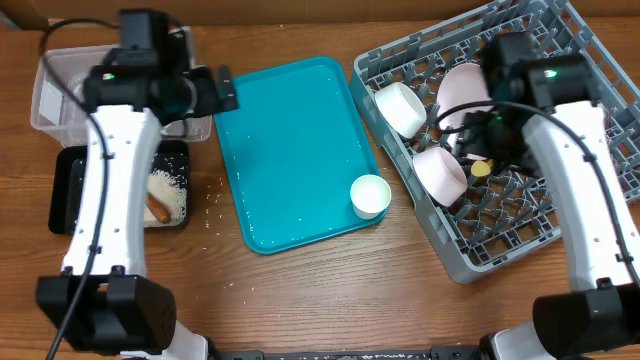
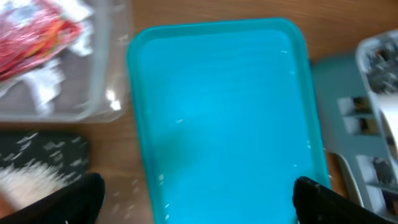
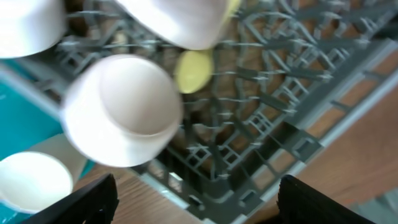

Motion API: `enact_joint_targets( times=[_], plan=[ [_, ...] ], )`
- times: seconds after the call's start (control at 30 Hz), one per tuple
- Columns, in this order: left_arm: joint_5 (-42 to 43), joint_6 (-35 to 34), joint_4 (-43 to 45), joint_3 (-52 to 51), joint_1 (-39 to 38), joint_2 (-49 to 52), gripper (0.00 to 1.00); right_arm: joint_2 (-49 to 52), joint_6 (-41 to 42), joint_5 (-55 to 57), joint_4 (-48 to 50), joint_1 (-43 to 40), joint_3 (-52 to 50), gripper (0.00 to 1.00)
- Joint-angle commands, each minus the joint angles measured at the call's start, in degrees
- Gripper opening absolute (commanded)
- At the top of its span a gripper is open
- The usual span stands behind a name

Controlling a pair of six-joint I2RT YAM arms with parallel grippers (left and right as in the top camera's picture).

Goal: Sort waste into correct bins and load items into the dishwasher
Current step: 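Release the spoon in the rack and move the left gripper toward the tray, then reach the left gripper across the teal tray toward the small white cup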

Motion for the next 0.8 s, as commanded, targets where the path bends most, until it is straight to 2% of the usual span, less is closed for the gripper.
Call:
enact_joint_targets(
  times=[0.0,0.1,0.27,0.5,0.77],
  plan=[
    [-0.24,3.74,1.79,-0.5,-5.77,3.87,0.88,-0.28,-0.59,-0.39,1.01,0.96,-0.09,0.85],
    [-0.26,5.66,3.13,-0.5,-9.84,7.5,0.72,-0.28,-0.59,-0.39,1.18,0.96,-0.09,0.85],
    [-0.26,7.32,6.05,-0.5,-15.43,14.99,0.63,-0.28,-0.59,-0.39,1.42,0.96,-0.09,0.85],
    [-0.07,7.28,13.6,-0.5,-18.03,19.67,0.47,-0.28,-0.57,-1.68,3.15,0.98,-0.09,0.85],
    [1.25,7.3,26.82,-0.5,-20.55,23.98,0.5,-0.26,-0.37,-1.66,4.07,0.98,-0.09,0.85]
  ],
)
